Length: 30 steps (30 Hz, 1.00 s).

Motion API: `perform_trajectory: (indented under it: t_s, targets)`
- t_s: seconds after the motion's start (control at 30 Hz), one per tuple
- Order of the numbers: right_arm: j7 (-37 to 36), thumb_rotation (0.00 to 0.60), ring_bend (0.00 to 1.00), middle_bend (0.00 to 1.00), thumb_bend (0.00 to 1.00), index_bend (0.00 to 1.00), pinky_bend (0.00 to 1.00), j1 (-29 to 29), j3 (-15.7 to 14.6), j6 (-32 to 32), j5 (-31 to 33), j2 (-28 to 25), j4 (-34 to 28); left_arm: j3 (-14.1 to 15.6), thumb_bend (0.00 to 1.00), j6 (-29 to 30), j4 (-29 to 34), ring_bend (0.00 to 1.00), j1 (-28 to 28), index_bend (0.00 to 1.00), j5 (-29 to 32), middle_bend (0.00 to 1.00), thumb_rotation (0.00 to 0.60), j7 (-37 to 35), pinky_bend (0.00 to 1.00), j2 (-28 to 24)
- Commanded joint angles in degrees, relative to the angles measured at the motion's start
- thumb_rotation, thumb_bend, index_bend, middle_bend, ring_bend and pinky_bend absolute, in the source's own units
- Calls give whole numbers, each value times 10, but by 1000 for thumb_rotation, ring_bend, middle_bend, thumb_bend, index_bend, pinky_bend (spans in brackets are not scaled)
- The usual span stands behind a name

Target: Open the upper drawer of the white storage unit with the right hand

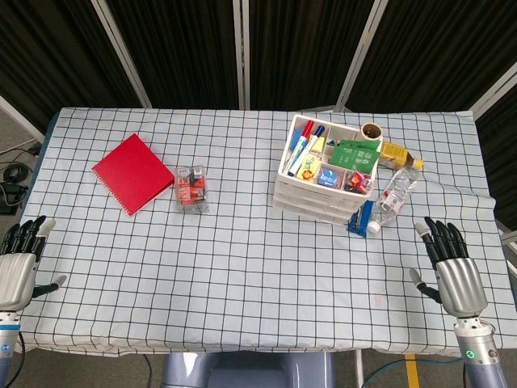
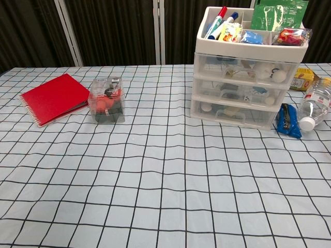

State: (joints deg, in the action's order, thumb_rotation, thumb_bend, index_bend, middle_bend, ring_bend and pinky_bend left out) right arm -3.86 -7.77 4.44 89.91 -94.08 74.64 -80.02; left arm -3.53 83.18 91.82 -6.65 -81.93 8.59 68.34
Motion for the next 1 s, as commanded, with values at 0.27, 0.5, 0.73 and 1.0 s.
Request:
perform_trajectory:
  t_s: [0.27,0.5,0.73,1.0]
  targets:
    - [-6,600,0,0,218,0,0,-5,-4,-9,2,-2,-6,-1,49,0,0,0,0,0,-1,0,600,-5,0,-2]
    - [-15,600,0,0,218,0,0,-10,-7,-18,4,0,-10,-3,49,0,-1,0,0,0,3,0,600,-15,0,-5]
    - [-23,600,147,205,219,70,187,-23,15,-2,1,10,-57,-3,51,6,4,0,3,0,1,0,600,-21,0,-10]
    - [-49,600,859,883,219,175,735,-76,44,-102,73,32,-209,-3,51,26,10,0,12,0,-11,0,600,-43,0,-19]
